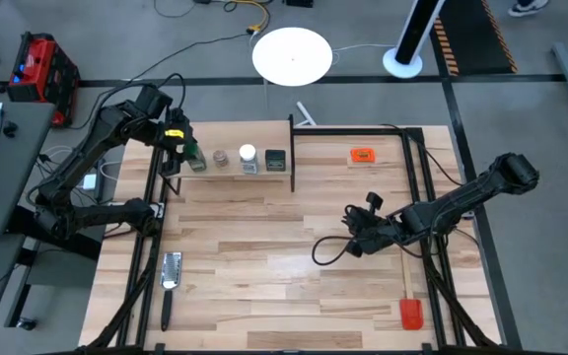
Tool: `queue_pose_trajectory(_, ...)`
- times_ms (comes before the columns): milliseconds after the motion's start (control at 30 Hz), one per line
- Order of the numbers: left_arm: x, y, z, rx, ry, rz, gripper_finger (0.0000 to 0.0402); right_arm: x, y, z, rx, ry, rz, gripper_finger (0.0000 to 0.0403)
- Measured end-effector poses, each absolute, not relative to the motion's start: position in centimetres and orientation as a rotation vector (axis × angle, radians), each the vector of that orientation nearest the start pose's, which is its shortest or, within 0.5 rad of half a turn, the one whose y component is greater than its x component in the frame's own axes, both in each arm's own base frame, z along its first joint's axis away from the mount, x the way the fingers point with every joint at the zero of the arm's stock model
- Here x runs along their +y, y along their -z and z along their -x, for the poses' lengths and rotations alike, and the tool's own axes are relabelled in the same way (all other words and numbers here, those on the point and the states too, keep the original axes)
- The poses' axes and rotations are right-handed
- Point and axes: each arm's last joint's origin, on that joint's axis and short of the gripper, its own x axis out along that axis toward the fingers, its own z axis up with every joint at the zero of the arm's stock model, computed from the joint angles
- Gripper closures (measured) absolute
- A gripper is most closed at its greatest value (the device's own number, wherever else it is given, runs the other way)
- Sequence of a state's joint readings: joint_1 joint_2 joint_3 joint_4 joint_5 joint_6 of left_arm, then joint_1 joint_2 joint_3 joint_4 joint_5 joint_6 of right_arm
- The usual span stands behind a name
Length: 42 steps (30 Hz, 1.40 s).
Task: Shelf spices
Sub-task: Remove the green seasoning bottle from the shelf
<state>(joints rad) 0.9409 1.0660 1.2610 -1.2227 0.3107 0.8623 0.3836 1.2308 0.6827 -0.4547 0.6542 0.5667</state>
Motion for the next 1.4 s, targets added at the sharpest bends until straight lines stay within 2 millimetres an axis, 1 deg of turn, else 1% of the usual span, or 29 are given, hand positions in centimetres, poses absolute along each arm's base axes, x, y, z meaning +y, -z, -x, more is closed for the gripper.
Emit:
queue_pose_trajectory(200,13.1,-35.6,-11.1,0.989,-0.150,-0.172,0.0180,6.6,-19.9,-21.2,0.762,0.475,-0.030,0.0355)
queue_pose_trajectory(400,13.4,-33.5,-11.8,1.010,-0.128,-0.177,0.0158,6.6,-19.9,-21.2,0.762,0.474,-0.031,0.0355)
queue_pose_trajectory(500,13.2,-33.0,-12.2,1.037,-0.141,-0.194,0.0145,6.6,-19.9,-21.2,0.762,0.474,-0.031,0.0355)
queue_pose_trajectory(633,12.8,-33.1,-12.7,1.098,-0.209,-0.229,0.0142,6.6,-19.9,-21.2,0.763,0.474,-0.031,0.0355)
queue_pose_trajectory(733,12.5,-33.4,-13.0,1.110,-0.291,-0.267,0.0141,6.6,-19.9,-21.2,0.763,0.474,-0.031,0.0355)
queue_pose_trajectory(867,12.0,-33.8,-13.2,1.102,-0.345,-0.298,0.0141,6.6,-19.9,-21.2,0.763,0.474,-0.031,0.0355)
queue_pose_trajectory(1100,11.3,-34.1,-13.0,1.083,-0.334,-0.299,0.0141,6.6,-19.9,-21.2,0.761,0.476,-0.035,0.0355)
queue_pose_trajectory(1400,11.3,-34.1,-12.9,1.086,-0.328,-0.314,0.0141,6.6,-19.9,-21.2,0.761,0.477,-0.037,0.0355)
